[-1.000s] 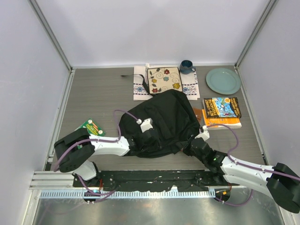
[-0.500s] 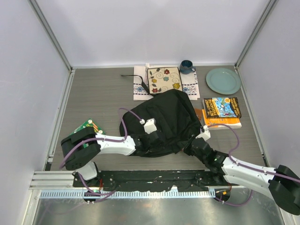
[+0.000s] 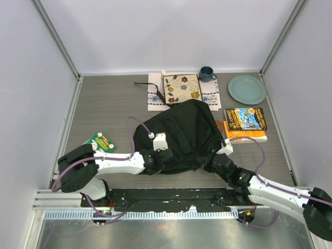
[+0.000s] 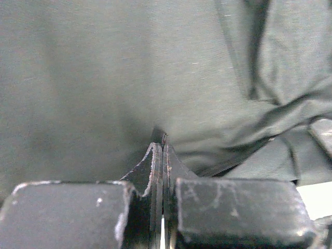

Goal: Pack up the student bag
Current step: Unzip the student bag at the center of the board.

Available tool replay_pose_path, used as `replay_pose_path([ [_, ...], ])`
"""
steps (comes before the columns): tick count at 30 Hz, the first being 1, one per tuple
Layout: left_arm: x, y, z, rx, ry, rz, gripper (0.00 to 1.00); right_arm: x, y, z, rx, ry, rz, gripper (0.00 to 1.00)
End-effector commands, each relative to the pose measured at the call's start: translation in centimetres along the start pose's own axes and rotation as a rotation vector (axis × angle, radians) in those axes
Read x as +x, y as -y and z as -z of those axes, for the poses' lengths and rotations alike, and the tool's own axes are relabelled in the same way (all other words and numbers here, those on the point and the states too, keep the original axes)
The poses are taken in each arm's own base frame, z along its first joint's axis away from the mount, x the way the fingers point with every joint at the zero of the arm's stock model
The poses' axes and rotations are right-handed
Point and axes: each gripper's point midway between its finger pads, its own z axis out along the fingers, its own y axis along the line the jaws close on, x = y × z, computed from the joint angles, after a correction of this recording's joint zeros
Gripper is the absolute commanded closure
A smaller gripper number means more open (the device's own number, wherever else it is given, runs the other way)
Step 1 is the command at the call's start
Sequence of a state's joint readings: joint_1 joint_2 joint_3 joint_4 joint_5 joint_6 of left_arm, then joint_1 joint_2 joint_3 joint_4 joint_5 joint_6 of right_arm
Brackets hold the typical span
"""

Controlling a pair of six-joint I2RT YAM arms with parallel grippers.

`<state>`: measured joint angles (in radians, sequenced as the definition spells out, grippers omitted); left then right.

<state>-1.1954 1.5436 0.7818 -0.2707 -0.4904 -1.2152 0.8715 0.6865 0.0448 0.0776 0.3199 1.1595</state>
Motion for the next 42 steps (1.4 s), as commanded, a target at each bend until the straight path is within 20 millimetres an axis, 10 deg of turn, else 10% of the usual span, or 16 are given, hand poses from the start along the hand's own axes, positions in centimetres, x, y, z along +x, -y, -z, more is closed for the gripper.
replay_pose_path([
  [1, -0.8, -9.2, 2.2, -0.271, 0.050, -0.154, 1.00, -1.3, 2.0, -0.1, 0.054, 0.082, 0.119, 1.00],
  [7, -0.6, -13.0, 4.1, -0.319, 0.065, -0.110, 1.00, -3.2, -0.7, 0.4, 0.003, 0.120, 0.257, 1.00],
  [14, -1.4, -12.5, 6.0, -0.203, 0.089, -0.054, 1.00, -5.3, -5.3, 1.3, -0.094, 0.151, 0.449, 1.00],
  [31, 1.7, -2.7, 9.5, 0.172, 0.094, -0.146, 1.00, -8.3, -13.9, -1.1, -0.146, 0.157, 0.872, 1.00],
  [36, 2.6, -1.0, 8.7, 0.136, 0.100, -0.169, 1.00, -9.4, -13.1, -4.8, 0.020, 0.135, 0.875, 1.00],
  [42, 1.1, -0.7, 8.4, 0.119, 0.181, -0.105, 1.00, -11.4, -8.9, -8.7, 0.257, 0.032, 0.721, 0.59],
])
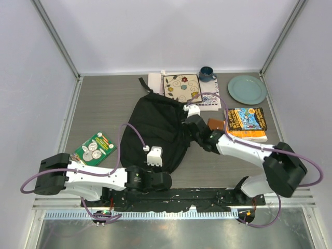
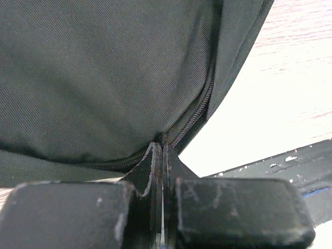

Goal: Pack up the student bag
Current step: Unzip the student bag at the center of the board.

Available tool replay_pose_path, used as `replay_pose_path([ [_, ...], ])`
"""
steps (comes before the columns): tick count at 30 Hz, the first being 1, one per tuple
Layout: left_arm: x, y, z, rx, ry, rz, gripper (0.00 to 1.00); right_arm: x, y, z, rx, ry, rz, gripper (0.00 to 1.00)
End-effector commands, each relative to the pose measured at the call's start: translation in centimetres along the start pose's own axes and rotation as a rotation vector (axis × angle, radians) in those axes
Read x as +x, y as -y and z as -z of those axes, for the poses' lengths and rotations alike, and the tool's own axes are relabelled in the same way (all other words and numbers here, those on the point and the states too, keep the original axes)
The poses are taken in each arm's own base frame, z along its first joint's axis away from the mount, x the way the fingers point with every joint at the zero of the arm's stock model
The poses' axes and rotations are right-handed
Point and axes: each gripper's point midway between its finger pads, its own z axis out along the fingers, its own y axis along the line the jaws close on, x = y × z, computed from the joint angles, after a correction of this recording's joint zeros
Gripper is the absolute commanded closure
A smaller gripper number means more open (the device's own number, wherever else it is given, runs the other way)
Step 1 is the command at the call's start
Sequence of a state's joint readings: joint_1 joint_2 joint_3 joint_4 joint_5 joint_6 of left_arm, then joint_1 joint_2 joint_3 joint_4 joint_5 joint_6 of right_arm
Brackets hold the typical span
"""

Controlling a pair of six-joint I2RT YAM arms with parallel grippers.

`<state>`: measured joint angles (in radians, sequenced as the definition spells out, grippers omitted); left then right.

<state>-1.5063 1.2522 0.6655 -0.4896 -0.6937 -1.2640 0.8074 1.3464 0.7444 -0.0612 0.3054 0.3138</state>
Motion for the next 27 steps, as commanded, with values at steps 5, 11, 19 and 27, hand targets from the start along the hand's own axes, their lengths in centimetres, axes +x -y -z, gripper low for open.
replay_pose_path([
  [5, -3.1, -0.5, -0.7, -0.015, 0.130, 0.160, 1.00, -3.1, 6.2, -0.5, 0.186, 0.024, -0.243, 0.22],
  [11, -4.6, -1.2, -0.9, -0.035, 0.177, 0.203, 1.00, -0.4, 4.4, 4.8, 0.037, 0.041, -0.520, 0.19],
  [19, -4.5, -0.2, -1.0, -0.016, 0.155, 0.183, 1.00, 6.4, -3.0, 6.9, -0.261, -0.084, -0.776, 0.20],
  [27, -4.4, -0.4, -0.8, -0.003, 0.152, 0.194, 1.00, 6.2, -7.0, 6.2, -0.359, -0.078, -0.822, 0.20],
])
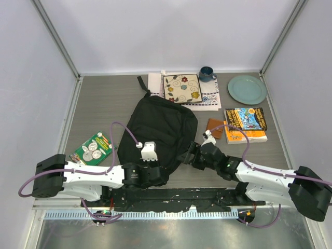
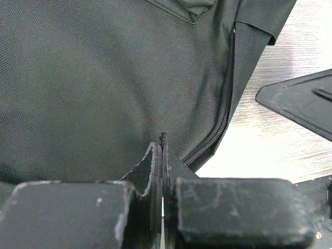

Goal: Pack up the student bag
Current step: Unzip the student bag at the center of the board.

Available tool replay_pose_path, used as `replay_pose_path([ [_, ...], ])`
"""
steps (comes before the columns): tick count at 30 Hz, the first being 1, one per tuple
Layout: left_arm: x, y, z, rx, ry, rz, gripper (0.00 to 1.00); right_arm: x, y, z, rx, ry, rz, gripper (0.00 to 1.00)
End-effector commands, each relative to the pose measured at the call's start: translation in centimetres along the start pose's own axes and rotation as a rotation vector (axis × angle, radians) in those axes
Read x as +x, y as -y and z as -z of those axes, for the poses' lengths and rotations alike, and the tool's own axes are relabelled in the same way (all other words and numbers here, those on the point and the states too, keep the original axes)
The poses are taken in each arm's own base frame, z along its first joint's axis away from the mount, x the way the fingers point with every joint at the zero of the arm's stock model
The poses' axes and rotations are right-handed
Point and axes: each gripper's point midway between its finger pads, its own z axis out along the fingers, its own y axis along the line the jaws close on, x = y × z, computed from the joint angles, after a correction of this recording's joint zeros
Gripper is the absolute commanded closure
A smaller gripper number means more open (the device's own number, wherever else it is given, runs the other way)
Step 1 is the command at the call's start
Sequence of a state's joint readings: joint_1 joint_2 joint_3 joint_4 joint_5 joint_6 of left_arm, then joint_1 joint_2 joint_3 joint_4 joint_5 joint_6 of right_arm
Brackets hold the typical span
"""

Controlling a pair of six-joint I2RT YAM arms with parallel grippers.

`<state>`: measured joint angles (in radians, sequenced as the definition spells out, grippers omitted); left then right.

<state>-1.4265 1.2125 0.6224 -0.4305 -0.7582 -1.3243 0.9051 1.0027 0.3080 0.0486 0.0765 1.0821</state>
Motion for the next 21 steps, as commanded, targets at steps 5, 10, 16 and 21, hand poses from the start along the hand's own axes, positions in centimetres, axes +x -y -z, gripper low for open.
replay_pose_path([
  [5, -1.7, 1.0, 0.5, 0.040, 0.052, 0.051, 1.00, -0.7, -4.4, -1.0, -0.143, 0.062, -0.129, 0.22],
  [10, -1.7, 1.1, 0.5, 0.043, 0.053, 0.048, 1.00, 0.1, -4.5, -1.6, -0.161, 0.044, -0.160, 0.30],
  [16, -1.6, 1.4, 0.5, 0.053, 0.047, 0.046, 1.00, 0.2, -5.0, -2.5, -0.166, 0.036, -0.144, 0.41],
  [21, -1.7, 1.2, 0.6, 0.047, 0.047, 0.035, 1.00, -1.8, -4.6, -2.6, -0.122, 0.126, -0.090, 0.93],
])
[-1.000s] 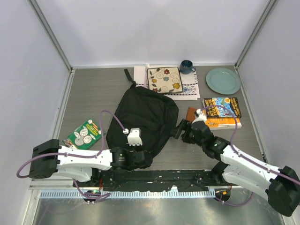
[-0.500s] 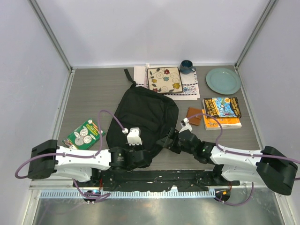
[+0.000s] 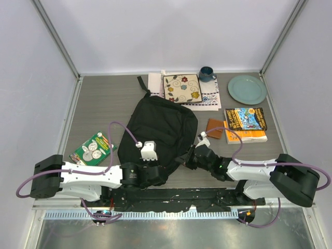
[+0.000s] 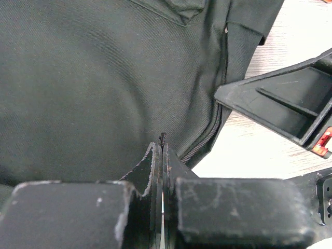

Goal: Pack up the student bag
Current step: Unzip the student bag at the center of the board.

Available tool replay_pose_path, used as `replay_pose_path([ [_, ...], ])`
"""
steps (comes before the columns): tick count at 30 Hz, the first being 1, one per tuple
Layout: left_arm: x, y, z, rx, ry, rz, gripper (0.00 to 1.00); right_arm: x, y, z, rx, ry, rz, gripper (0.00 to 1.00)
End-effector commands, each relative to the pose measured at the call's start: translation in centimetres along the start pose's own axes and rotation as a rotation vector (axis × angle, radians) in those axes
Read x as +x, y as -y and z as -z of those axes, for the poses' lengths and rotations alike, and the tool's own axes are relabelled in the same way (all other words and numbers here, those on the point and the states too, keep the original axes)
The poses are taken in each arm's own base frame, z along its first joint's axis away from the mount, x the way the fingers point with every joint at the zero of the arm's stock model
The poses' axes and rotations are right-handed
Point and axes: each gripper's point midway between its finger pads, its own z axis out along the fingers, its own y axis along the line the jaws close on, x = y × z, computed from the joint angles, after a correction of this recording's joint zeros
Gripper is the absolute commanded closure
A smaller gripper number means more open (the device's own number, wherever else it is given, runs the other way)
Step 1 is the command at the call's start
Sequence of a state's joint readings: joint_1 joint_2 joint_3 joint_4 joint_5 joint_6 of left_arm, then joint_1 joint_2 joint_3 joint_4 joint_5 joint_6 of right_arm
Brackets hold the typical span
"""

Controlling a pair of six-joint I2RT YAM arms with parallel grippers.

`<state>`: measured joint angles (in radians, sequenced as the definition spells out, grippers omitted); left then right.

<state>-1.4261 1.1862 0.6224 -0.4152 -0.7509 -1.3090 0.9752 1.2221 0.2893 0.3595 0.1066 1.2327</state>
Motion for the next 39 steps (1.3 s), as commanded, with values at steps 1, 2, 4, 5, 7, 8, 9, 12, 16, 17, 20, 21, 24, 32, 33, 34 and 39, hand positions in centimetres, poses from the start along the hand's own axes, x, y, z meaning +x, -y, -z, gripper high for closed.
replay_pose_path([
  [1, -1.3, 0.2, 0.3, 0.002, 0.042, 0.013, 1.00, -3.3, -1.8, 0.2, -0.007, 0.133, 0.077, 0.98],
  [2, -1.3, -0.2, 0.4, -0.011, 0.041, 0.009, 1.00, -4.2, -1.5, 0.3, 0.012, 0.158, 0.098, 1.00],
  [4, -1.2, -1.5, 0.7, -0.046, 0.035, -0.005, 1.00, -6.0, -1.5, 1.0, 0.048, 0.209, 0.177, 1.00],
  [5, -1.1, -2.0, 0.7, -0.052, 0.031, -0.014, 1.00, -6.9, -1.2, 1.2, 0.064, 0.232, 0.195, 1.00],
  [7, -0.8, -3.3, 1.0, -0.066, 0.021, -0.019, 1.00, -7.9, -1.3, 1.5, 0.074, 0.244, 0.240, 1.00],
  [8, -0.8, -3.8, 1.1, -0.075, 0.020, 0.000, 1.00, -8.4, -0.8, 1.6, 0.085, 0.244, 0.269, 1.00],
  [9, -0.6, -4.3, 1.3, -0.080, 0.015, 0.004, 1.00, -9.3, -0.5, 1.7, 0.096, 0.257, 0.271, 1.00],
  [12, -0.6, -6.4, 1.9, -0.130, 0.003, 0.019, 1.00, -10.4, 0.7, 1.7, 0.139, 0.244, 0.312, 1.00],
  [16, -0.9, -7.4, 3.1, -0.147, -0.020, 0.019, 1.00, -9.3, 1.8, 1.2, 0.161, 0.142, 0.303, 1.00],
  [17, -1.2, -7.1, 3.4, -0.127, -0.019, 0.032, 1.00, -8.9, 1.9, 1.2, 0.159, 0.123, 0.289, 1.00],
  [20, -1.8, -5.8, 3.8, -0.075, -0.019, 0.058, 1.00, -6.9, 1.8, 1.1, 0.129, 0.028, 0.220, 0.86],
  [21, -1.8, -5.4, 4.0, -0.061, -0.027, 0.061, 1.00, -6.7, 1.5, 1.3, 0.134, 0.017, 0.202, 0.72],
  [24, -2.3, -3.7, 4.3, -0.010, -0.035, 0.081, 1.00, -5.4, 2.4, 2.3, 0.171, -0.029, 0.109, 0.39],
  [32, -2.1, -0.7, 4.7, 0.061, -0.086, 0.049, 1.00, -6.2, 0.8, 6.9, 0.057, 0.119, -0.130, 0.31],
  [33, -2.0, -0.6, 4.7, 0.060, -0.091, 0.045, 1.00, -6.3, 0.3, 7.2, 0.046, 0.119, -0.131, 0.31],
  [34, -1.9, -0.5, 4.6, 0.054, -0.096, 0.039, 1.00, -6.1, 0.5, 7.4, 0.062, 0.108, -0.130, 0.31],
  [39, -1.9, -0.1, 4.0, 0.030, -0.088, 0.010, 1.00, -5.5, -0.9, 8.0, 0.048, 0.044, -0.082, 0.29],
])
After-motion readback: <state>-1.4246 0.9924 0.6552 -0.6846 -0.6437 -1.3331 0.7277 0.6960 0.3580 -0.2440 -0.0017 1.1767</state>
